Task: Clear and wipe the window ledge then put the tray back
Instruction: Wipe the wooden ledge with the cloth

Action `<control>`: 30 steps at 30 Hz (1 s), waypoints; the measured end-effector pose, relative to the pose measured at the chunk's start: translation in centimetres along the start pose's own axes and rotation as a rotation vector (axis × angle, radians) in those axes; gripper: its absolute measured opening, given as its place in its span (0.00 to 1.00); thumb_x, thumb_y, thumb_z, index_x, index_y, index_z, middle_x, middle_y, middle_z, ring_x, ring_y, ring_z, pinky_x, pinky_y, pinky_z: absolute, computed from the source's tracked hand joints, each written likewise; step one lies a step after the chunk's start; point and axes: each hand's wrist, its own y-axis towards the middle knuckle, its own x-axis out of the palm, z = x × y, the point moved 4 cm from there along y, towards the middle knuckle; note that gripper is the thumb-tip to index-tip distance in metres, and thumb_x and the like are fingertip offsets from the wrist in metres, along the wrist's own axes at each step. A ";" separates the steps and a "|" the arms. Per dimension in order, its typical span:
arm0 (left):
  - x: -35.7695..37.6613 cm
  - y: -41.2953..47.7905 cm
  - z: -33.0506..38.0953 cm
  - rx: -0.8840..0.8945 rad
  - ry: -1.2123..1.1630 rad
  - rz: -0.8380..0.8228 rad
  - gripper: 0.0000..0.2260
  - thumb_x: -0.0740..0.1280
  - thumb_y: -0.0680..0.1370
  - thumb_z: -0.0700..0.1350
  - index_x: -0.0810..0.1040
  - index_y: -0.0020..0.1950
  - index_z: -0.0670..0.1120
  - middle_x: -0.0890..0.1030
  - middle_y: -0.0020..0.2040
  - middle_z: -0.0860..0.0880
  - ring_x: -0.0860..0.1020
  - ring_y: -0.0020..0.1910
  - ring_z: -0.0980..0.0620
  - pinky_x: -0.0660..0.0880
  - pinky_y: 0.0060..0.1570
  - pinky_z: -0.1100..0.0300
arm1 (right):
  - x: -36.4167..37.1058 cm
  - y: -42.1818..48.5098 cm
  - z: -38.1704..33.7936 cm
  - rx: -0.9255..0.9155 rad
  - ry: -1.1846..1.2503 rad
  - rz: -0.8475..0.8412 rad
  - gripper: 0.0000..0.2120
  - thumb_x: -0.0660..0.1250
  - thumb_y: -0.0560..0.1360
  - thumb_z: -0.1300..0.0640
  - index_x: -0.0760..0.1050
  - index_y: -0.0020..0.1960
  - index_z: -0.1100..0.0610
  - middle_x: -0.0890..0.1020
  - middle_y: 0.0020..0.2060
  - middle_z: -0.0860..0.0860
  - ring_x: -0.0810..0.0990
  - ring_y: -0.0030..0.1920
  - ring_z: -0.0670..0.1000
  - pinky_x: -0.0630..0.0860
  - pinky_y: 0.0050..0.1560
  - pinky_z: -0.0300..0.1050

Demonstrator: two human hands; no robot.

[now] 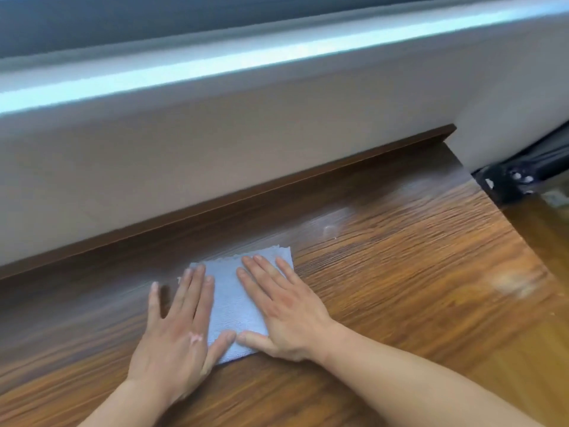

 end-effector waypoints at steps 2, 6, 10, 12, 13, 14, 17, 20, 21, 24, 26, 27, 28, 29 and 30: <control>-0.3 2.2 2.2 0.040 0.012 -0.008 0.41 0.53 0.79 0.66 0.65 0.77 0.33 0.60 0.80 0.35 0.61 0.79 0.37 0.57 0.71 0.26 | -0.7 -1.3 2.7 0.050 -0.011 0.010 0.47 0.54 0.77 0.27 0.51 0.83 0.57 0.50 0.84 0.55 0.43 0.83 0.53 0.49 0.81 0.60; -0.7 7.4 7.8 0.116 0.000 -0.001 0.41 0.53 0.79 0.66 0.64 0.77 0.32 0.60 0.80 0.34 0.61 0.79 0.36 0.54 0.72 0.25 | -1.8 -4.6 9.3 0.158 -0.012 0.025 0.48 0.54 0.76 0.25 0.51 0.83 0.57 0.50 0.84 0.54 0.42 0.83 0.52 0.49 0.81 0.62; -1.5 12.4 13.2 0.188 -0.006 -0.028 0.41 0.51 0.80 0.67 0.63 0.78 0.33 0.61 0.80 0.35 0.59 0.80 0.39 0.53 0.73 0.27 | -3.0 -7.7 15.4 0.257 -0.033 0.028 0.49 0.52 0.75 0.24 0.49 0.84 0.56 0.48 0.84 0.53 0.40 0.83 0.51 0.46 0.80 0.66; -2.0 15.3 16.3 0.230 -0.011 -0.050 0.41 0.51 0.80 0.67 0.63 0.78 0.34 0.60 0.80 0.36 0.57 0.81 0.39 0.53 0.73 0.27 | -3.7 -9.6 18.7 0.323 -0.047 0.030 0.49 0.50 0.75 0.23 0.50 0.84 0.56 0.48 0.84 0.53 0.40 0.83 0.51 0.45 0.80 0.67; -2.1 16.8 18.0 0.251 -0.011 -0.058 0.41 0.51 0.80 0.67 0.63 0.78 0.35 0.60 0.81 0.36 0.57 0.81 0.39 0.52 0.73 0.27 | -4.1 -10.6 20.4 0.361 -0.052 0.030 0.50 0.49 0.75 0.22 0.49 0.84 0.55 0.48 0.84 0.53 0.40 0.83 0.51 0.45 0.79 0.68; -2.2 18.2 19.6 0.269 -0.013 -0.066 0.41 0.51 0.81 0.68 0.63 0.79 0.35 0.60 0.81 0.36 0.57 0.81 0.40 0.52 0.73 0.28 | -4.6 -11.6 22.2 0.399 -0.052 0.025 0.50 0.46 0.74 0.21 0.49 0.84 0.53 0.47 0.84 0.52 0.40 0.83 0.50 0.44 0.79 0.68; -3.4 22.7 24.6 0.308 -0.017 -0.101 0.41 0.46 0.81 0.69 0.57 0.81 0.37 0.54 0.82 0.38 0.51 0.82 0.41 0.50 0.74 0.29 | -6.2 -14.3 27.4 0.508 -0.056 -0.023 0.51 0.42 0.71 0.18 0.42 0.84 0.47 0.41 0.83 0.48 0.34 0.82 0.48 0.40 0.79 0.69; -4.5 26.8 29.0 0.368 0.022 -0.129 0.41 0.37 0.80 0.70 0.36 0.81 0.40 0.34 0.82 0.41 0.32 0.80 0.44 0.36 0.74 0.30 | -7.3 -16.6 32.2 0.605 -0.070 -0.048 0.50 0.44 0.71 0.17 0.37 0.83 0.44 0.37 0.83 0.46 0.31 0.81 0.47 0.37 0.78 0.69; -4.9 28.1 30.3 0.382 0.032 -0.133 0.41 0.37 0.80 0.70 0.33 0.81 0.41 0.32 0.81 0.42 0.30 0.80 0.45 0.34 0.74 0.30 | -7.6 -17.3 33.5 0.637 -0.066 -0.039 0.49 0.44 0.71 0.17 0.37 0.83 0.43 0.37 0.83 0.45 0.32 0.81 0.47 0.37 0.78 0.69; -5.5 31.0 33.7 0.435 0.052 -0.136 0.40 0.38 0.80 0.70 0.32 0.81 0.43 0.32 0.82 0.43 0.29 0.79 0.47 0.33 0.73 0.29 | -7.8 -19.7 36.3 0.719 -0.059 -0.001 0.49 0.41 0.71 0.18 0.38 0.83 0.43 0.38 0.83 0.45 0.33 0.81 0.47 0.38 0.78 0.70; -5.6 32.1 35.6 0.476 0.067 -0.146 0.40 0.37 0.79 0.70 0.31 0.81 0.45 0.31 0.82 0.44 0.29 0.79 0.48 0.32 0.73 0.29 | -7.7 -21.4 37.1 0.761 -0.054 0.035 0.49 0.40 0.71 0.18 0.40 0.83 0.44 0.40 0.83 0.46 0.34 0.82 0.47 0.39 0.78 0.70; -5.6 32.4 36.6 0.504 0.081 -0.147 0.40 0.36 0.79 0.71 0.31 0.81 0.45 0.31 0.82 0.44 0.29 0.79 0.48 0.31 0.72 0.30 | -7.6 -22.3 37.3 0.781 -0.044 0.054 0.49 0.40 0.71 0.19 0.42 0.84 0.44 0.41 0.83 0.46 0.35 0.82 0.47 0.40 0.78 0.71; -5.5 32.4 37.5 0.534 0.092 -0.150 0.40 0.34 0.78 0.71 0.30 0.81 0.46 0.30 0.81 0.44 0.28 0.79 0.48 0.30 0.72 0.30 | -7.4 -23.3 37.3 0.803 -0.030 0.070 0.49 0.41 0.71 0.19 0.43 0.84 0.45 0.41 0.83 0.46 0.35 0.82 0.47 0.41 0.78 0.71; -5.4 32.3 38.5 0.564 0.091 -0.152 0.40 0.34 0.77 0.71 0.30 0.80 0.47 0.30 0.81 0.44 0.28 0.79 0.48 0.30 0.72 0.30 | -7.2 -24.5 37.3 0.828 -0.016 0.083 0.49 0.43 0.71 0.19 0.43 0.84 0.45 0.42 0.83 0.46 0.35 0.82 0.47 0.41 0.78 0.71; -5.4 32.2 39.5 0.595 0.089 -0.152 0.39 0.33 0.77 0.71 0.29 0.80 0.48 0.30 0.81 0.44 0.28 0.79 0.48 0.31 0.73 0.30 | -6.9 -25.7 37.2 0.856 -0.006 0.091 0.49 0.43 0.71 0.19 0.43 0.84 0.45 0.41 0.83 0.46 0.36 0.82 0.47 0.41 0.78 0.71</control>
